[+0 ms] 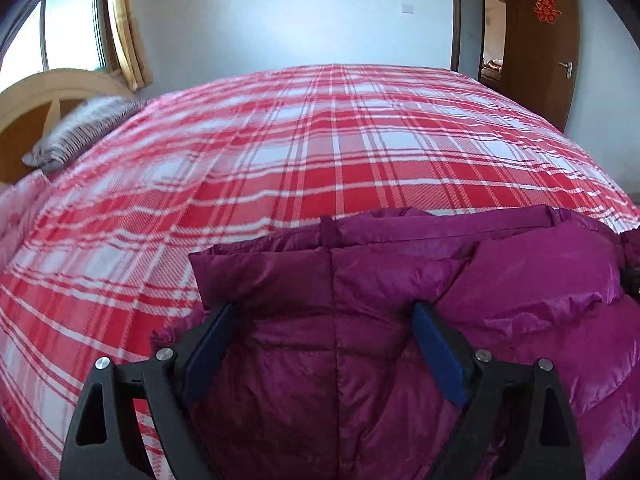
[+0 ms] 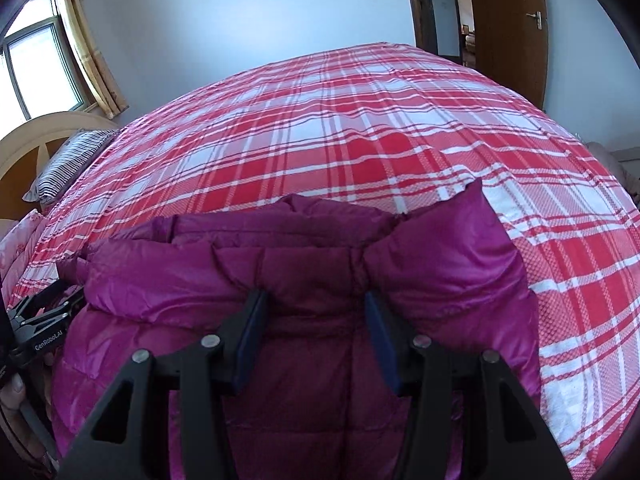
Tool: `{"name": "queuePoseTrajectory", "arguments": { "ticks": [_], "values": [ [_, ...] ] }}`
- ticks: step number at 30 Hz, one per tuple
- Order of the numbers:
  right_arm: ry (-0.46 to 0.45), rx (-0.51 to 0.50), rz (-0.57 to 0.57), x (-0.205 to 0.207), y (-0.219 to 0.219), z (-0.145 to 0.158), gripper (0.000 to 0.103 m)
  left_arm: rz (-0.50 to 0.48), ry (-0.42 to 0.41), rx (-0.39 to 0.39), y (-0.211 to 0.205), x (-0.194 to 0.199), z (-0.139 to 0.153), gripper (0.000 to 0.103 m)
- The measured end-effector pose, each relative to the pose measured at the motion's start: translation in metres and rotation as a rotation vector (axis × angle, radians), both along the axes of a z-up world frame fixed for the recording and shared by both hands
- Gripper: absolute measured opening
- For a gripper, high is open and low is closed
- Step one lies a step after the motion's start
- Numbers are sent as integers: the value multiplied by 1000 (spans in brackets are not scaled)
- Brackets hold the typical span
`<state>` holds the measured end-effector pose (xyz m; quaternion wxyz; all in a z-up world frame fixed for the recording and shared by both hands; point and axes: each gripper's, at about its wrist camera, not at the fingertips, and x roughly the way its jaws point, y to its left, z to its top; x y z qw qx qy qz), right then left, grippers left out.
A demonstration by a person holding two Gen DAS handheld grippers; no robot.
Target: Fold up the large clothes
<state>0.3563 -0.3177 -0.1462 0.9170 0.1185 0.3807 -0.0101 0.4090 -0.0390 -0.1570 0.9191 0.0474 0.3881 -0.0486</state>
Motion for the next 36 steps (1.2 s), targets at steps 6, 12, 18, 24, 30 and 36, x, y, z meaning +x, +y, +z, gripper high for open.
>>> {"name": "queuePoseTrajectory", "arguments": {
  "ticks": [6, 12, 18, 24, 30, 36],
  "values": [
    [8, -12, 9, 6, 4, -5, 54, 21, 26, -18, 1, 2, -7, 94],
    [12, -13, 14, 16, 3, -8, 55, 58, 60, -22, 6, 11, -11, 102],
    [7, -28, 4, 23, 3, -9, 55, 71, 65, -8, 5, 17, -12, 102],
    [13, -28, -1, 28, 1, -11, 55, 78, 91, -45, 10, 22, -16, 102],
    [29, -49, 3, 32, 3, -14, 56, 79, 110, -63, 13, 24, -19, 102],
    [29, -60, 0, 32, 4, -15, 56, 81, 104, -46, 11, 23, -19, 102]
  ]
}}
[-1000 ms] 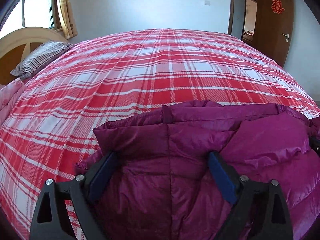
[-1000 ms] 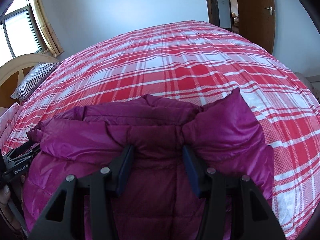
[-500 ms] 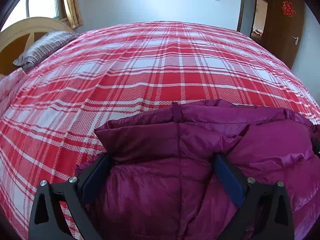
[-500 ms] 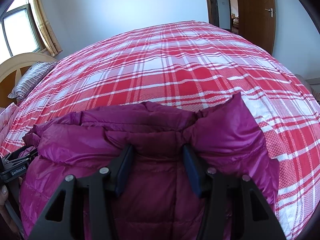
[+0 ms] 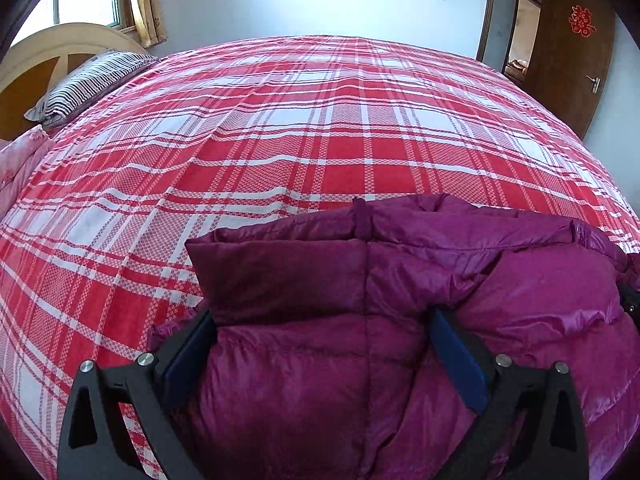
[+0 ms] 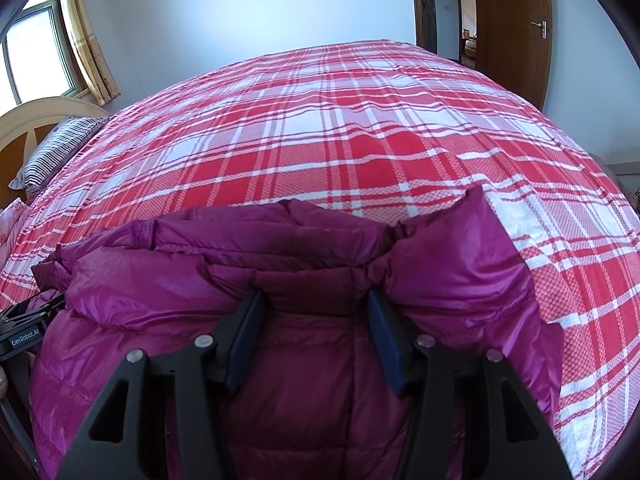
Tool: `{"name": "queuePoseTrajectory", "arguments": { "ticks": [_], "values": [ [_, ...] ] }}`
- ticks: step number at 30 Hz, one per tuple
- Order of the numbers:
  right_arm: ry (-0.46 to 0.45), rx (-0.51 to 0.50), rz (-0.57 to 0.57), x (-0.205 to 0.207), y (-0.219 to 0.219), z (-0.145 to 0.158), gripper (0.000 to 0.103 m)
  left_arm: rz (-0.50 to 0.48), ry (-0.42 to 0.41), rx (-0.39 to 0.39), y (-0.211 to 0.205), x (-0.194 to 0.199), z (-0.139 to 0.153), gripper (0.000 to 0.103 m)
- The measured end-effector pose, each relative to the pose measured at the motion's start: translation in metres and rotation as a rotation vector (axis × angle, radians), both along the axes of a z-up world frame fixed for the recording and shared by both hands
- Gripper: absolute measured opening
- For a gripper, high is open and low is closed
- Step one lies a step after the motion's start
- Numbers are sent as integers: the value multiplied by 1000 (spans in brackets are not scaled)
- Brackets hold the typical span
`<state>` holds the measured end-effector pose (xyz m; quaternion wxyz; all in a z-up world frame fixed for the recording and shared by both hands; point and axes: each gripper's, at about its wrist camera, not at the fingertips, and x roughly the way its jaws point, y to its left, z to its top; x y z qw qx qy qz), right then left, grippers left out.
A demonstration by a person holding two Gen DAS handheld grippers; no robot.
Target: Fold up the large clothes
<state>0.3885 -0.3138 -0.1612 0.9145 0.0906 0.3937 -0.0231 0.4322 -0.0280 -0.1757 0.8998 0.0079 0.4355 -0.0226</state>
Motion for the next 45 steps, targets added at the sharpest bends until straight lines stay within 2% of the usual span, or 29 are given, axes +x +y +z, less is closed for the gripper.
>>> {"name": "queuePoseTrajectory", "arguments": {
  "ticks": [26, 33, 36, 37, 38, 40, 42, 43, 45],
  "values": [
    [28, -104, -11, 5, 13, -3, 57, 2, 4, 7, -1, 1, -2, 102],
    [60, -162, -13, 7, 20, 2, 57, 2, 1, 16, -2, 1, -2, 102],
    [63, -75, -146, 0, 7, 24, 58, 3, -3, 20, -2, 1, -2, 102],
    [36, -30, -199, -7, 4, 34, 64, 4, -2, 18, -2, 1, -2, 102],
    [-7, -13, -236, -14, 9, 47, 65, 7, 0, 16, -1, 1, 0, 102],
    [-52, -44, -198, -18, 29, 58, 66, 34, -17, 35, 0, -5, 10, 102],
    [-65, -102, -139, -19, 51, 57, 67, 72, -71, 42, 1, -17, 31, 102],
    [-65, -130, -121, -19, 60, 52, 67, 68, -118, 8, 0, -28, 47, 102],
    [-65, -147, -117, -19, 64, 43, 67, 45, -173, -14, -12, -44, 65, 102]
  ]
}}
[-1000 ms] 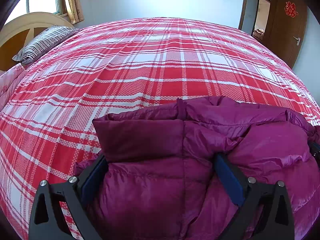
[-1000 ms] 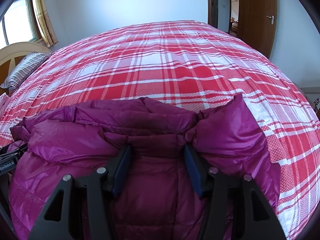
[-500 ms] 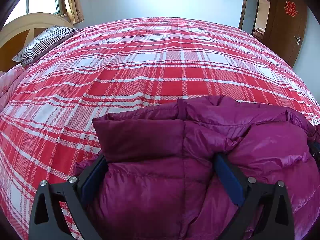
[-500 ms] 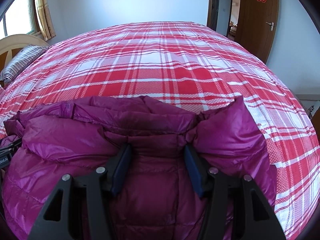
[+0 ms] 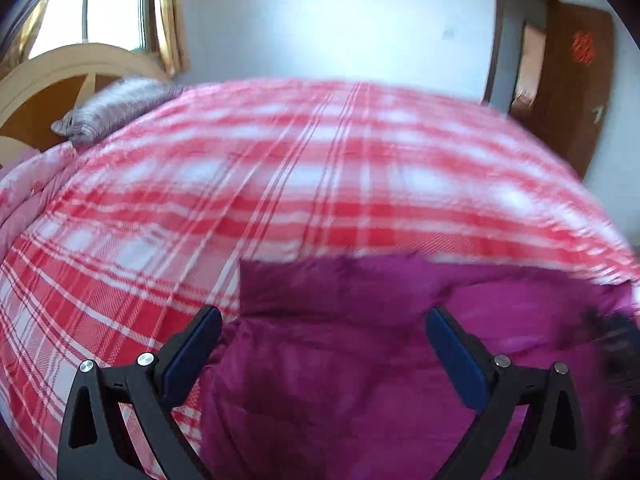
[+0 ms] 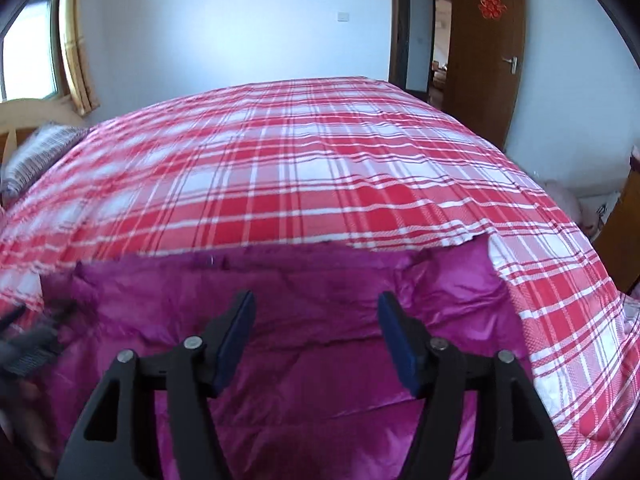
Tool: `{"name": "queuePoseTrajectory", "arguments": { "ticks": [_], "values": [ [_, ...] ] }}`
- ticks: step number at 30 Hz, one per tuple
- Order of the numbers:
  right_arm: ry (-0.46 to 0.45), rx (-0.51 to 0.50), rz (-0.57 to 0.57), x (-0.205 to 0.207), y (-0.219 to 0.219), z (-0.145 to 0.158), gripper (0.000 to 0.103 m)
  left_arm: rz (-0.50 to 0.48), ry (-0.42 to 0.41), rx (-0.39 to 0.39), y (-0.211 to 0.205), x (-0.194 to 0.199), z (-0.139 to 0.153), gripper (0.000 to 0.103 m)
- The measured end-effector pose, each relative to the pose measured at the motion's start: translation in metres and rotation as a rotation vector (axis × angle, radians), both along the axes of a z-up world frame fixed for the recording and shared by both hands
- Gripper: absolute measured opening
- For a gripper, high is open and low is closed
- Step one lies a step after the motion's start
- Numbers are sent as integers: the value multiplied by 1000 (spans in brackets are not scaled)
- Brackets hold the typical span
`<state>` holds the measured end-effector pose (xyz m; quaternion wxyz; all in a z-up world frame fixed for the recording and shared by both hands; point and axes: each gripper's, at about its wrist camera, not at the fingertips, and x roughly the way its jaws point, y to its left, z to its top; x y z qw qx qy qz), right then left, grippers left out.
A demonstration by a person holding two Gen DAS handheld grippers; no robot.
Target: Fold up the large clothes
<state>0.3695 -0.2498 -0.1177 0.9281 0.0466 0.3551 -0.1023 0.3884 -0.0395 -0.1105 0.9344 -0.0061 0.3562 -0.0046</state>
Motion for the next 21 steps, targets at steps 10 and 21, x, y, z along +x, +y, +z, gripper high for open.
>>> {"name": "queuePoseTrajectory", "arguments": {
  "ticks": [10, 21],
  "values": [
    [55, 119, -66, 9, -23, -32, 74, -12, 106, 141, -45, 22, -52, 102],
    [111, 55, -77, 20, -13, -45, 78, -7, 132, 199, -53, 27, -63, 102]
  ]
}}
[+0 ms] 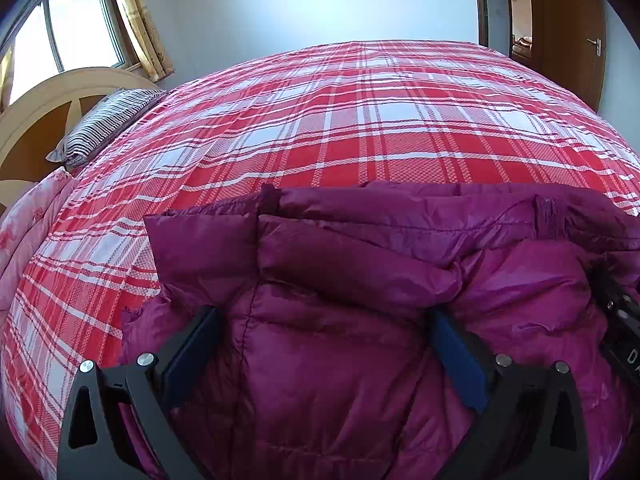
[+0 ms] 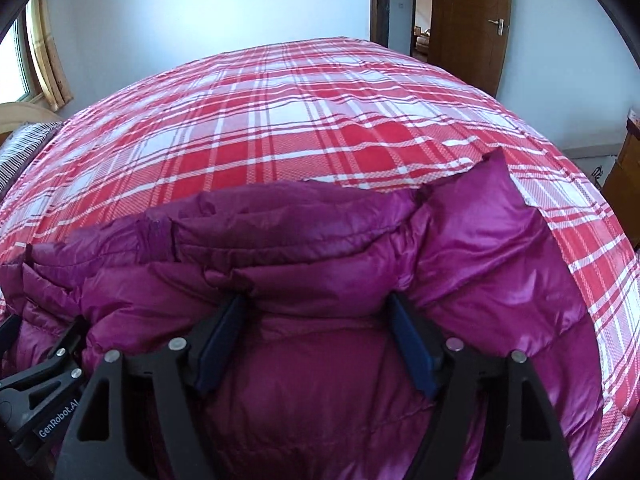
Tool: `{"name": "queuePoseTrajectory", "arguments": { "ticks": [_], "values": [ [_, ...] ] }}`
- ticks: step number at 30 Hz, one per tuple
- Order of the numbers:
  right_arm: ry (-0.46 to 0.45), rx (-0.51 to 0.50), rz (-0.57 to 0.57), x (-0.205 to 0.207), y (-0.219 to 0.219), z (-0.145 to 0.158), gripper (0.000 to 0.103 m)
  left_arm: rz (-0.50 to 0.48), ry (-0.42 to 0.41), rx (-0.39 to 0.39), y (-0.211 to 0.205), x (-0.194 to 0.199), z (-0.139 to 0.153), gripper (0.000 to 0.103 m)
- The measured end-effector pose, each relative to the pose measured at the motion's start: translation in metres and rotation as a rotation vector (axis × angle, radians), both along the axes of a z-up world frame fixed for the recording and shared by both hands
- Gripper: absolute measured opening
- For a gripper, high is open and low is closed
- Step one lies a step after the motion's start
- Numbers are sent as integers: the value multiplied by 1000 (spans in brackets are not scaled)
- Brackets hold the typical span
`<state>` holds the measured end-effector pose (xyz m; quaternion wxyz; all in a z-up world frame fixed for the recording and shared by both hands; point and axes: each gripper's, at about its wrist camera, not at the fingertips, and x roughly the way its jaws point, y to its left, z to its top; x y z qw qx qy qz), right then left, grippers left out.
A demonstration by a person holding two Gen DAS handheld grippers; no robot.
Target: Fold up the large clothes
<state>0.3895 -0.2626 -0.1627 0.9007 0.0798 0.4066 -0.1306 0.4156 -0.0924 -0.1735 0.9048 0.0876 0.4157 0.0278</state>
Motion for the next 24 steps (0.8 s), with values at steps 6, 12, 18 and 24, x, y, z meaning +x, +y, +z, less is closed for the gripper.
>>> {"name": "queuePoseTrajectory", "arguments": {
  "ticks": [6, 12, 18, 24],
  "values": [
    [15, -36, 0, 5, 4, -2, 81, 0, 1, -10, 1, 0, -1, 102],
    [6, -27, 0, 5, 3, -3, 81, -32, 42, -94, 13, 0, 6, 102],
    [6, -31, 1, 5, 4, -3, 82, -81, -58, -146, 75, -60, 55, 102],
    [5, -30, 5, 5, 5, -3, 83, -44, -28, -255, 151, -111, 38, 102]
  ]
}}
